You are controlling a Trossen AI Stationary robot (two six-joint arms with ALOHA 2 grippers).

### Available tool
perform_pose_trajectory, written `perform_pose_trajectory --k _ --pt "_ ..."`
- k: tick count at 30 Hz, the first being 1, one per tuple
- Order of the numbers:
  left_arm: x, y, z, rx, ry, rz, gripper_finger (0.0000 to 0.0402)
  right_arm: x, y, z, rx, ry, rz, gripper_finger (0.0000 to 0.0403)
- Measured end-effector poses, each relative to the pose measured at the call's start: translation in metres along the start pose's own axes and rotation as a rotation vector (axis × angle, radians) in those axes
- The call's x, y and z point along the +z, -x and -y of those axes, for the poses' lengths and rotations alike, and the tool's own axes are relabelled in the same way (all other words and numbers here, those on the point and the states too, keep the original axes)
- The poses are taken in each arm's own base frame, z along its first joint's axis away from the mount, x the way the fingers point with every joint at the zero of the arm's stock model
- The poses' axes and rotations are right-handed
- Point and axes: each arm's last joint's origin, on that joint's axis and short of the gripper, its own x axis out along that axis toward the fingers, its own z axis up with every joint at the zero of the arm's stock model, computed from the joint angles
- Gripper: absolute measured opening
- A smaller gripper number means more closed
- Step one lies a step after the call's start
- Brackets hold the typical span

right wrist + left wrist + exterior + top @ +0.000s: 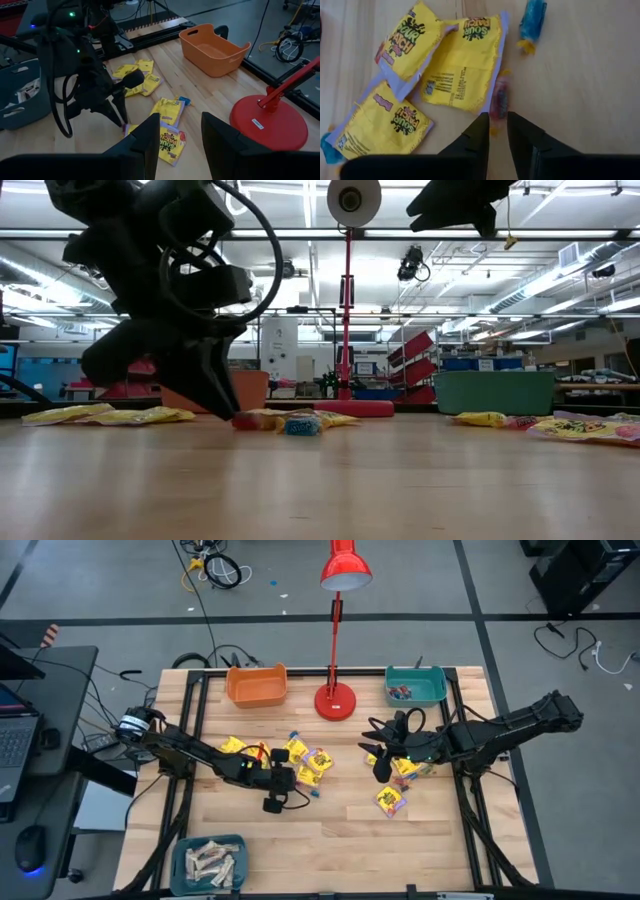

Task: Sort candy
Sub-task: Put the small red candy into the green bin

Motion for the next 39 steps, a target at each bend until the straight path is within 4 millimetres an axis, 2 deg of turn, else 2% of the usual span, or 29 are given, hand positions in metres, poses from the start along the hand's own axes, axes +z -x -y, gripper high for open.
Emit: perform_pose_trajectory --k 20,33,39 --pt "-0.004 0.001 0.0 0.01 -0.028 -0.049 0.0083 0.0 0.0 0.0 0.0 0.0 -0.001 0.013" --pt "-0.004 0.001 -0.001 0.023 -0.03 -0.049 0.0083 -0.02 -0.029 -0.011 -0.045 0.017 -0.092 0.013" --pt "-0.005 -0.003 0.0 0.024 -0.031 -0.05 0.0083 -0.024 -0.034 -0.012 -0.053 0.022 -0.109 0.013"
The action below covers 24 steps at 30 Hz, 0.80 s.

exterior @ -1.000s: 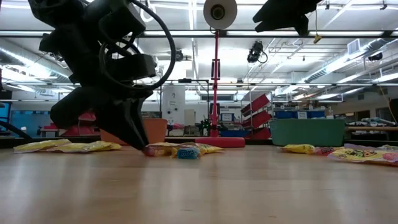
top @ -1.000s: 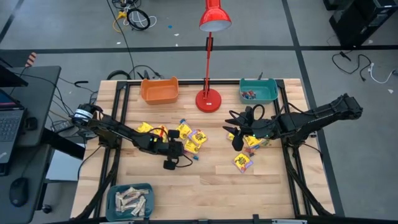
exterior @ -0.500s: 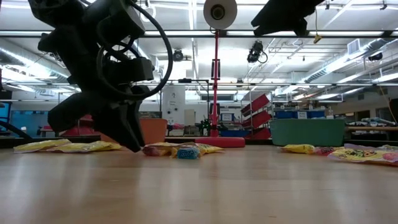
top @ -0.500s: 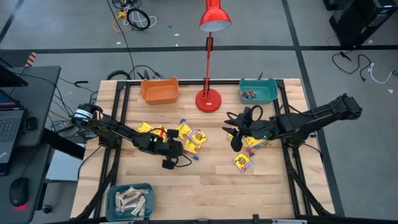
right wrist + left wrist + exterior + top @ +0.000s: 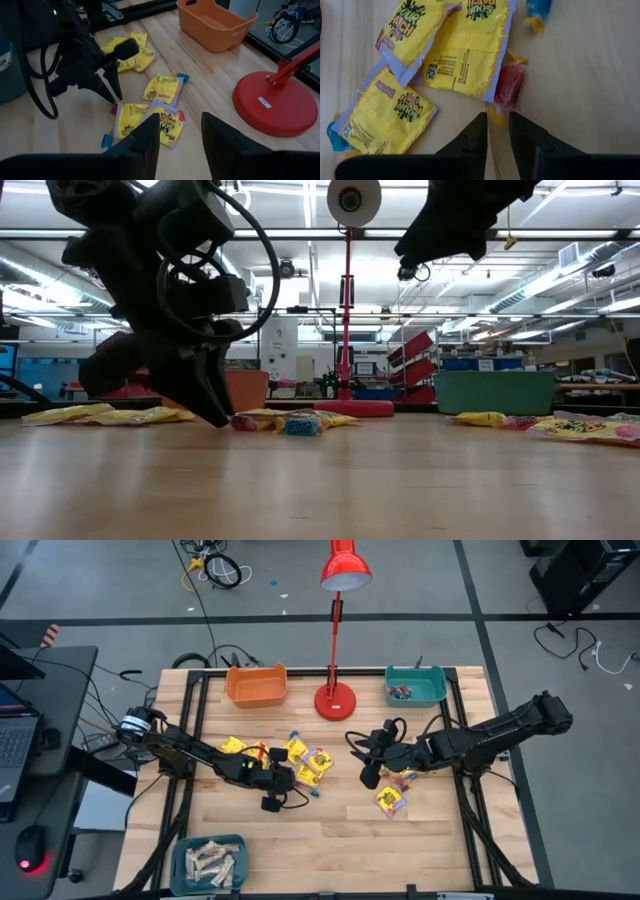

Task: Sort candy
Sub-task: Put the small red candy into the green bin

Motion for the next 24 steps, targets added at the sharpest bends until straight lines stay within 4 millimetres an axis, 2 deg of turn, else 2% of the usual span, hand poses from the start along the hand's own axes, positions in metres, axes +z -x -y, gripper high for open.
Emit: perform_pose_trajectory --k 8,15,24 --pt "0.0023 -0.0009 -0.0004 0.016 -0.017 0.023 0.0074 0.0011 0.0001 -0.0005 0.005 -0.006 0.01 0.013" --pt "0.0003 -0.0009 -0.0003 0.015 -0.025 0.003 0.0007 0.0013 0.0002 -0.0006 0.006 -0.005 0.012 0.013" --pt "0.0001 0.0009 0.0055 0.003 -0.037 0.004 0.0001 0.0013 0.0002 -0.0005 0.006 -0.004 0.011 0.013"
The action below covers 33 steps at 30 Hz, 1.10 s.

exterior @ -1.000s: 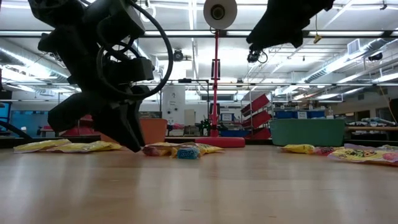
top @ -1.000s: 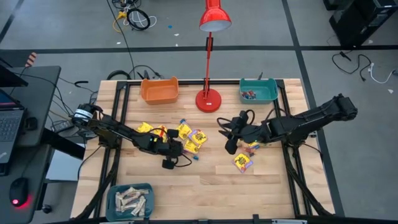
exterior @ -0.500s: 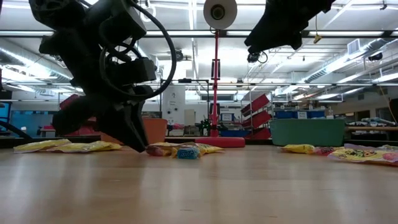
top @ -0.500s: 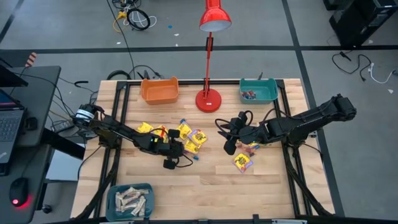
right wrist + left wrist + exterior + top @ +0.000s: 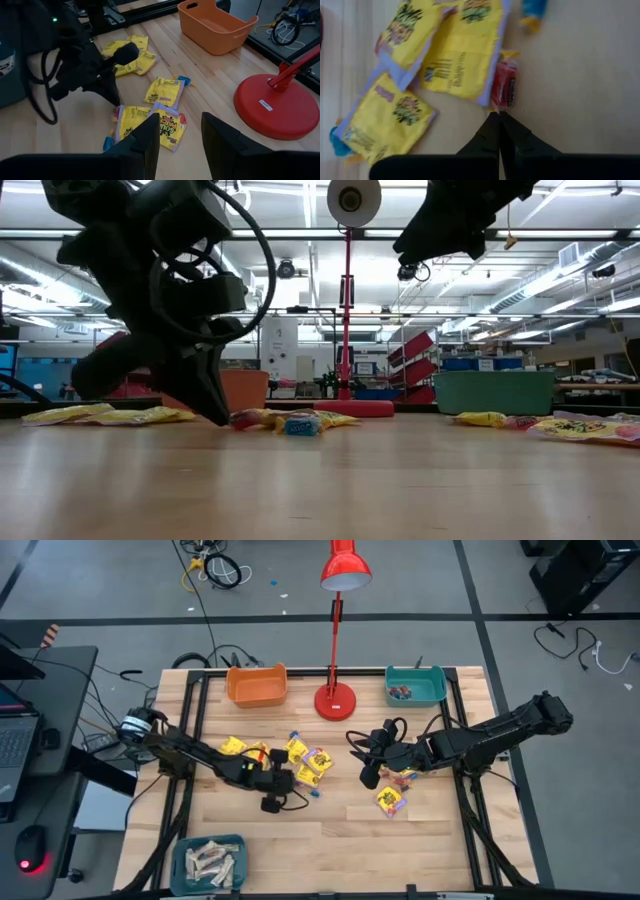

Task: Sort candy
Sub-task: Put the small red candy into the green bin

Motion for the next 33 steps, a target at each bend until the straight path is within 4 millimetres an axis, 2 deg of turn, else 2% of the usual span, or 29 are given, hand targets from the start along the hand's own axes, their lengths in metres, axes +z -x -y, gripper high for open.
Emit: perform_pose_trajectory --k 8,18,26,33 --pt "0.006 0.018 0.012 -0.034 0.001 0.063 0.0001 -0.002 0.003 -0.005 0.021 0.047 -0.002 0.013" --pt "0.02 0.049 0.003 0.004 0.039 0.223 0.0 -0.011 0.01 -0.024 0.096 0.229 0.012 0.013" --pt "0.035 0.068 -0.006 0.065 0.068 0.397 0.0 -0.021 -0.017 -0.054 0.14 0.465 0.115 0.013" --pt "0.043 0.071 -0.009 0.106 0.099 0.471 0.0 -0.024 -0.038 -0.07 0.149 0.541 0.238 0.0142"
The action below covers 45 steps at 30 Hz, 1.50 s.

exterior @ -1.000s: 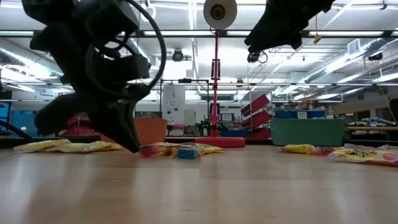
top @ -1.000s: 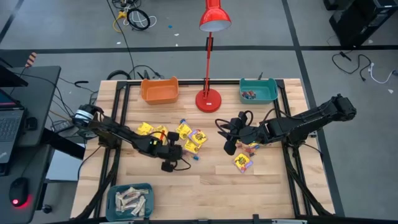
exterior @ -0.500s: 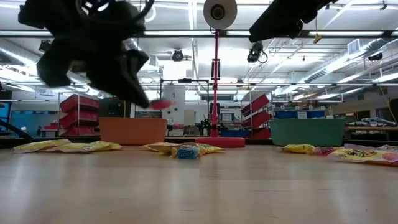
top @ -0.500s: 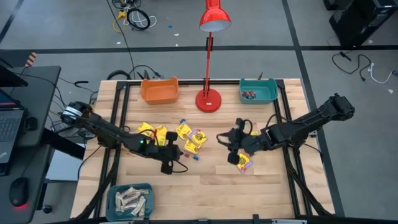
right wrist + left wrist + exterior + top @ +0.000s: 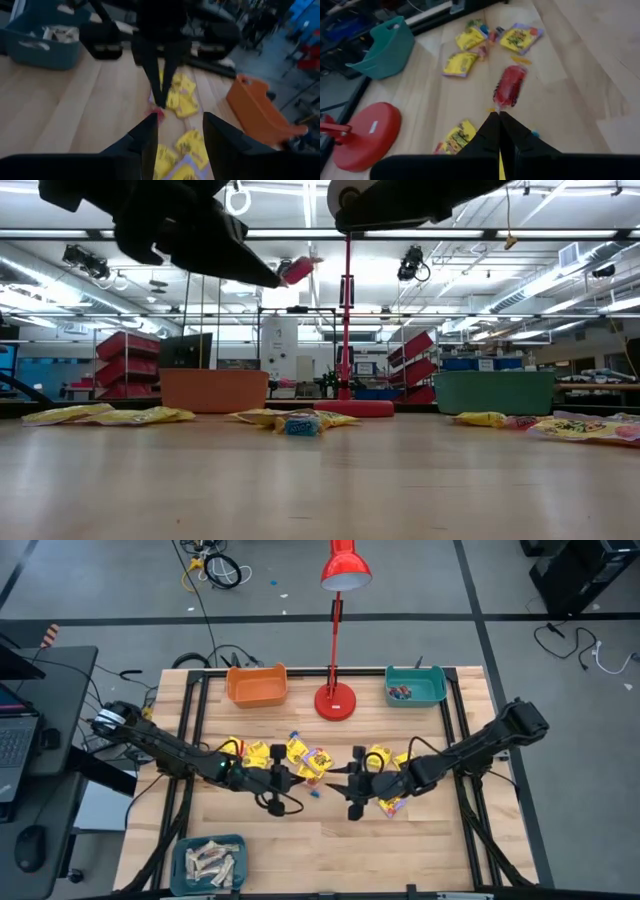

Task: Sort candy
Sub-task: Put the small red candy into the green bin

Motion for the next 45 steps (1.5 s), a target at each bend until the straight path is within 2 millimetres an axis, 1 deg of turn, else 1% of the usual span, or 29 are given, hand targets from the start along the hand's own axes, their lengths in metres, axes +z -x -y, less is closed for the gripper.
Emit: perform_pose_trajectory --k 5,10,14,22,32,38,45 --pt "0.004 0.0 -0.004 0.08 0.032 0.03 0.0 0.0 -0.001 0.0 -0.002 -0.02 0.006 0.0158" --pt "0.011 -0.001 -0.007 0.106 0.078 0.1 0.0 0.0 -0.001 0.0 -0.002 -0.021 0.007 0.0168" --pt "0.016 0.0 -0.008 0.113 0.073 0.146 0.0 0.001 -0.001 0.0 -0.004 -0.025 0.013 0.0169" --pt "0.016 0.0 -0.009 0.119 0.066 0.15 0.0 0.002 -0.001 0.0 -0.007 -0.033 0.025 0.0167" --pt "0.02 0.0 -0.011 0.127 0.073 0.184 0.0 0.003 -0.005 0.008 -0.032 -0.048 0.032 0.0167" --pt "0.018 -0.002 -0.014 0.136 0.078 0.169 0.0 0.004 -0.005 0.008 -0.039 -0.047 0.044 0.0158" --pt "0.017 -0.003 -0.015 0.14 0.081 0.162 0.0 0.004 -0.005 0.009 -0.048 -0.033 0.046 0.0131"
